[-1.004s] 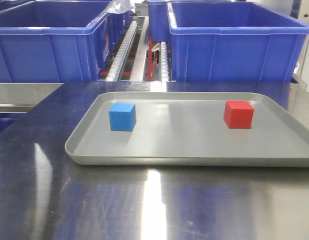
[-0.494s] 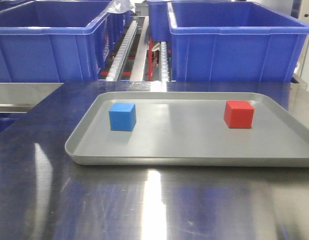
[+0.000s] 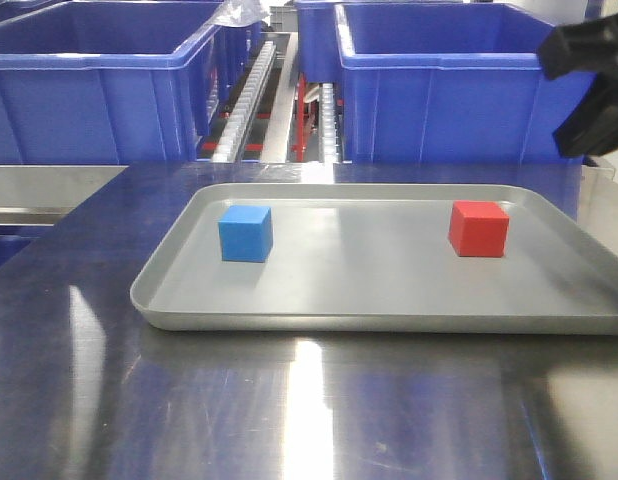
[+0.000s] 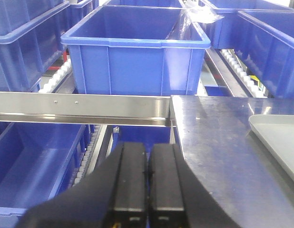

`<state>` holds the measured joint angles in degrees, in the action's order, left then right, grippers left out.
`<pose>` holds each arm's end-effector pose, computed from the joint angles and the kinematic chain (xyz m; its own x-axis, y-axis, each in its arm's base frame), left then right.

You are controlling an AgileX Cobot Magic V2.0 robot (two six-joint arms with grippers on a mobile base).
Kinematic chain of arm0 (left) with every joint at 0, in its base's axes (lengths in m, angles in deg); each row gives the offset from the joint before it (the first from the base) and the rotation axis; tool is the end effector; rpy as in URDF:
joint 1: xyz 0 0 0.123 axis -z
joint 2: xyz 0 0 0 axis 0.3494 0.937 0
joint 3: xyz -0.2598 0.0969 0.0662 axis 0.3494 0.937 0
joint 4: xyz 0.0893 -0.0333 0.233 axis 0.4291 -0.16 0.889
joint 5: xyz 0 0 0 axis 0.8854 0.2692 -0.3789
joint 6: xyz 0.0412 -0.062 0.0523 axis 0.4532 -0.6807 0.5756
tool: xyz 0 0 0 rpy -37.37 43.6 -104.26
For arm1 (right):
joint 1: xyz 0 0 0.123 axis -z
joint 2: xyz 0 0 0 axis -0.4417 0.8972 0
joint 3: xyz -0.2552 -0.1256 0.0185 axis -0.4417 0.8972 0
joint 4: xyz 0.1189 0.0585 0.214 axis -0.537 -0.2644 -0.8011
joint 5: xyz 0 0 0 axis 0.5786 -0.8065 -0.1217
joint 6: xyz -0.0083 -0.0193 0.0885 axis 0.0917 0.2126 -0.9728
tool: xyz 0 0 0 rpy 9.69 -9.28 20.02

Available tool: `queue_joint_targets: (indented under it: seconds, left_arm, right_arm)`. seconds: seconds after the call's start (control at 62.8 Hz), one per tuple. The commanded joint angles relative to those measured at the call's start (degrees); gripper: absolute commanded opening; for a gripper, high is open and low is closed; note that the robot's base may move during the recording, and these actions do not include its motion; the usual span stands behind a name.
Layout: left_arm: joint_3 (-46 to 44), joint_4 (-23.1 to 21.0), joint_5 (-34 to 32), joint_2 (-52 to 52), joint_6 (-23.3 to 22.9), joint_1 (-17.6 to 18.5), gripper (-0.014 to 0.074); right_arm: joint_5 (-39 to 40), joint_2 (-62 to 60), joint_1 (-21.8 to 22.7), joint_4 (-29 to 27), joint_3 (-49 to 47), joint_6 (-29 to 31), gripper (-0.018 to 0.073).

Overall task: Sort and place red and blue blocks on shelf
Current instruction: 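Lower the open right gripper over the red cube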

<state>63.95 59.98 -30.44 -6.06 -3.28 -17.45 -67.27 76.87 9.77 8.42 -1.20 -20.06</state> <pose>0.0562 -0.0024 0.2024 -0.0050 -0.0706 -0.9975 0.0458 0.9964 -0.0708 0.2499 0.0756 0.2678 -0.6809 -0.0373 -0.7314 -0.1923 0.9728 0.1295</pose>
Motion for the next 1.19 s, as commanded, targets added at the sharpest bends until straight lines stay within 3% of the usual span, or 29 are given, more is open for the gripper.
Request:
queue_joint_targets:
  seconds: [0.0, 0.159, 0.255, 0.813, 1.179]
  left_arm:
    - [1.77, -0.12, -4.49, -0.95, 0.1, 0.43, 0.0125]
    - [1.77, -0.12, -4.49, -0.95, 0.1, 0.43, 0.0125]
    - [1.77, -0.12, -4.49, -0.95, 0.1, 0.43, 0.0125]
    - [1.77, -0.12, -4.49, -0.95, 0.1, 0.43, 0.0125]
    - [1.77, -0.12, -4.49, -0.95, 0.1, 0.43, 0.0125]
  right_arm:
    - [2.92, -0.85, -0.3, 0.08, -2.15, 0.05, 0.0161]
    - [1.94, -0.68, -0.33, 0.08, -2.2, 0.05, 0.0461]
    - [0.53, -0.6, -0.33, 0.08, -2.94, 0.05, 0.0539]
    - [-13.28, 7.24, -0.92, -2.78, -17.25, 0.05, 0.0542]
    - [-14.12, 13.05, -4.81, -2.78, -21.25, 0.05, 0.0542]
